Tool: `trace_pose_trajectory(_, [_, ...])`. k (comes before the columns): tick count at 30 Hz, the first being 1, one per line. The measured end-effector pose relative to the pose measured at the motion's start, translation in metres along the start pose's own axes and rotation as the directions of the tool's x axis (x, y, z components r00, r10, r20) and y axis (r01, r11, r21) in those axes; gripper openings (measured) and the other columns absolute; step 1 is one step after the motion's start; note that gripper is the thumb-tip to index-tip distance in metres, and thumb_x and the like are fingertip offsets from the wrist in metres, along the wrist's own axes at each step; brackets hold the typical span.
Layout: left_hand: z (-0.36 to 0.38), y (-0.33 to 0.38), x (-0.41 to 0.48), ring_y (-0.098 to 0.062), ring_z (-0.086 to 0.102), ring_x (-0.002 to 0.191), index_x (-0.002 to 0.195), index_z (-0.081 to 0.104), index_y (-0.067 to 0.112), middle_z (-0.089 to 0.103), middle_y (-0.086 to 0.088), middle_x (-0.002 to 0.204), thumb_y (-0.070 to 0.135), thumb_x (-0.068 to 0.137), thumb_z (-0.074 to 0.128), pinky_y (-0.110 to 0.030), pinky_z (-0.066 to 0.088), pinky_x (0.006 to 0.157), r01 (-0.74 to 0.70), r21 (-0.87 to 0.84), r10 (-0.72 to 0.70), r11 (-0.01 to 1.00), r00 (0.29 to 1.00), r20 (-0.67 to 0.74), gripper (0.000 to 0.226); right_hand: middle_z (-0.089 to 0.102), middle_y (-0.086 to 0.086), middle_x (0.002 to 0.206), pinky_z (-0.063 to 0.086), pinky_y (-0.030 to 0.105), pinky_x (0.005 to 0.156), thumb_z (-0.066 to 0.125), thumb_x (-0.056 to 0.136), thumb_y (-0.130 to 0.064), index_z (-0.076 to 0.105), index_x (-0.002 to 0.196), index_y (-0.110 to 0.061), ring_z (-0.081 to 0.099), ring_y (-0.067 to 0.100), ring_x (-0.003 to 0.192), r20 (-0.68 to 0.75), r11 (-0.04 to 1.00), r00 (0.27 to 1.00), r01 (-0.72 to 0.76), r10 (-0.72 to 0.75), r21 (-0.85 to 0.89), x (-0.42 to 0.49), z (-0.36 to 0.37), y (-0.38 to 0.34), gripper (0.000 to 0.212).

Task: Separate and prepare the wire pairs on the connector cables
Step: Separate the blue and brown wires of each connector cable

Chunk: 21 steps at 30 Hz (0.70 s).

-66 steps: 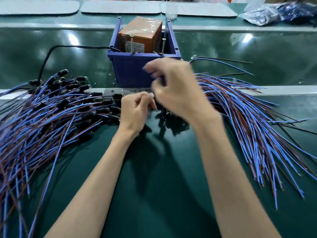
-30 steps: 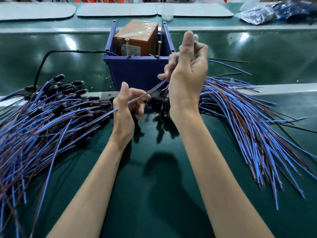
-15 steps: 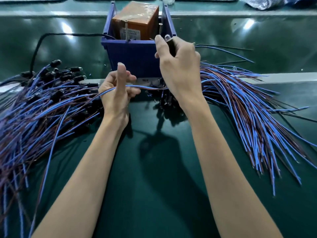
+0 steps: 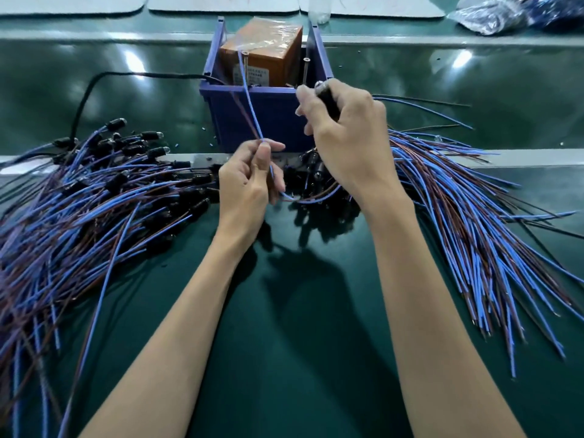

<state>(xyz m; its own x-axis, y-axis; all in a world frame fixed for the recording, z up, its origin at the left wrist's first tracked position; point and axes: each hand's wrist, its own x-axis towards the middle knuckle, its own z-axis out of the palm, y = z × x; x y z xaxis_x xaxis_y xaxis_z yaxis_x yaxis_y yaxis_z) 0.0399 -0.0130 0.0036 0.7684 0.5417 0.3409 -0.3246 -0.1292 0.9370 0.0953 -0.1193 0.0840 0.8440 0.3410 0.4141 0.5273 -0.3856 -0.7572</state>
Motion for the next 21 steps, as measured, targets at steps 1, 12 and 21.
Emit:
trace_pose_trajectory(1, [0.001,0.0,-0.001,-0.003,0.04,0.041,0.089,0.058,0.018,0.049,0.009,0.047,0.016,0.103,0.038,-0.015,0.034,0.044,-0.011,0.008,0.011,1.0,1.0,0.003,0.025,0.069,0.005,0.074,0.047,0.025,0.063,0.055,0.097,-0.028,0.067,0.086,-0.003,0.06,0.009,0.061,0.043,0.999,0.999,-0.012,0.01,0.038,0.0,0.0,0.0,0.03])
trace_pose_trajectory(12, [0.004,-0.002,-0.002,-0.005,0.044,0.041,0.073,0.048,0.021,0.056,0.006,0.052,0.017,0.102,0.036,-0.017,0.037,0.044,-0.063,0.032,0.06,0.998,0.994,0.088,0.032,0.065,0.0,0.069,0.048,0.015,0.053,0.066,0.089,-0.009,0.06,0.076,-0.015,0.06,0.003,0.047,0.247,0.991,0.969,-0.041,0.009,0.124,-0.003,0.011,0.0,0.015])
trace_pose_trajectory(21, [0.001,-0.004,0.002,-0.009,0.047,0.039,0.085,0.056,0.012,0.061,0.007,0.054,0.013,0.103,0.038,-0.019,0.039,0.042,0.014,0.045,-0.011,0.999,0.998,-0.069,0.026,0.073,0.011,0.08,0.049,0.02,0.044,0.054,0.096,-0.008,0.046,0.073,-0.016,0.066,0.011,0.047,0.249,0.968,0.964,-0.146,0.093,0.203,-0.003,0.009,-0.002,0.025])
